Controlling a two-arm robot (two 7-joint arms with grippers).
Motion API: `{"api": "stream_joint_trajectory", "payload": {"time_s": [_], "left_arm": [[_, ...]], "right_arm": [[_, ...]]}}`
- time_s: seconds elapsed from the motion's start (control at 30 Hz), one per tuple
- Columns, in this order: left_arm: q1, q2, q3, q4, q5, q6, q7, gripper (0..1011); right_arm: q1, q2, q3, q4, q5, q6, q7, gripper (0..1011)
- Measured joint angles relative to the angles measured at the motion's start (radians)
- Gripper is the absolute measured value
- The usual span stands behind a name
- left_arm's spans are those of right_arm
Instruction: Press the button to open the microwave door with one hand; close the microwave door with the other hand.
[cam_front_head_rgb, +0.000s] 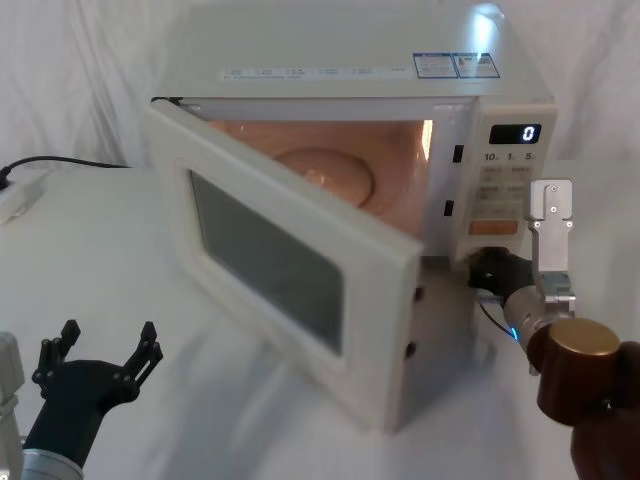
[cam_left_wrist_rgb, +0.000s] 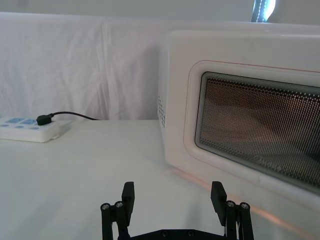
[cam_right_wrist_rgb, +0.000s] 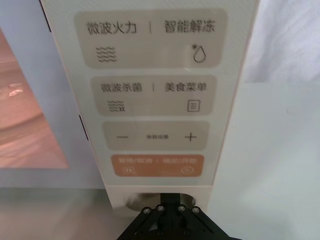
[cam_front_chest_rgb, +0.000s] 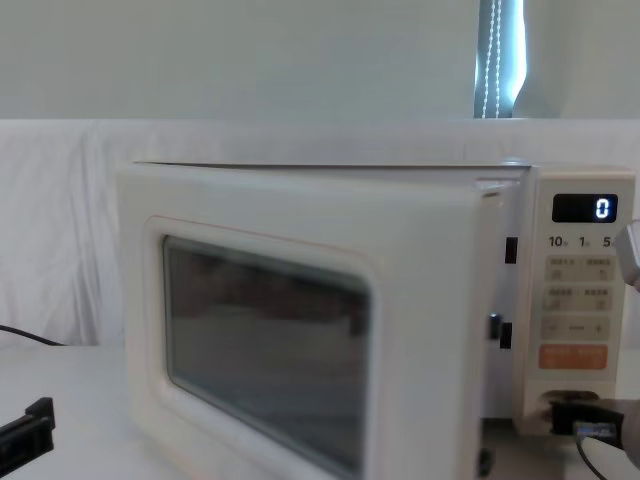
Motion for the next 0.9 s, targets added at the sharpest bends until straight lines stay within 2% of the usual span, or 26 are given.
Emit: {"api": "stream_joint_trajectory", "payload": {"time_s": [0.33,0.6,0.8,0.9], "left_arm": [[0.0,0.0,0.0,0.0,0.0,0.0,0.0,1001],[0.0,0.0,0.0,0.0,0.0,0.0,0.0,1001],[0.0,0.0,0.0,0.0,0.0,0.0,0.0,1001],[0.0,0.0,0.0,0.0,0.0,0.0,0.0,1001]], "right_arm": [[-0.044,0.023,-0.015,-0.075,0.004,0.041,0.05,0],[-0.086,0.055,-0.039,-0.146,0.014,0.077,0.102,0],[-0.122,0.091,-0.068,-0.213,0.014,0.09,0.146,0],[-0.147,0.123,-0.091,-0.263,0.015,0.093,0.184,0]]}}
